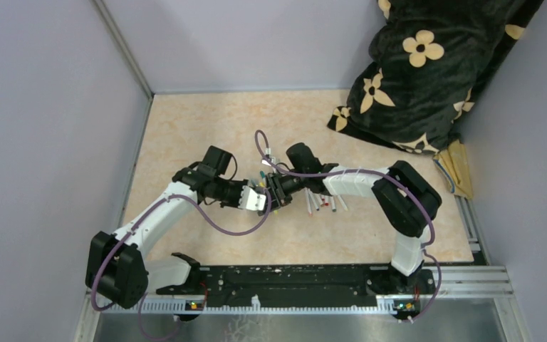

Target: Open the pen caps

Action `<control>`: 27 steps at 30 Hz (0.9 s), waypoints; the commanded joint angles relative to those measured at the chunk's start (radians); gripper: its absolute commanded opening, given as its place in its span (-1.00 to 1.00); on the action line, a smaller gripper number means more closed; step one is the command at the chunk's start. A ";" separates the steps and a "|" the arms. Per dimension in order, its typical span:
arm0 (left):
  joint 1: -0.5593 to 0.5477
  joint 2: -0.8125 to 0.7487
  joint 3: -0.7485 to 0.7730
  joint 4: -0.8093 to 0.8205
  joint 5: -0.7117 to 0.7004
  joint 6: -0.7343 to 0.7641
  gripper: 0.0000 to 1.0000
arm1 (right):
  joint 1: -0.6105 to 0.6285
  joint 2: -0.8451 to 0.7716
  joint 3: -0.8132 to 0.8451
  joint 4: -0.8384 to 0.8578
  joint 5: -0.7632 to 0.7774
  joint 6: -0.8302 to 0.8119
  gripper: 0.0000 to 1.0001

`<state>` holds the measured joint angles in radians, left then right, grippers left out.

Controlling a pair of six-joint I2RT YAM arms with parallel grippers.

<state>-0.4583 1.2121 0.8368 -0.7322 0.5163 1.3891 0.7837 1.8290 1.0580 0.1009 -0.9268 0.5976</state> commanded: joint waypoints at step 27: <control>0.111 0.071 -0.034 0.136 -0.339 0.143 -1.00 | -0.056 -0.362 -0.178 -0.317 0.302 -0.179 -1.00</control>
<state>-0.3721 1.2778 0.7757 -0.5598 0.1608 1.5455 0.7410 1.5444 0.8940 -0.1619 -0.7155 0.4515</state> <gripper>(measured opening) 0.133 0.084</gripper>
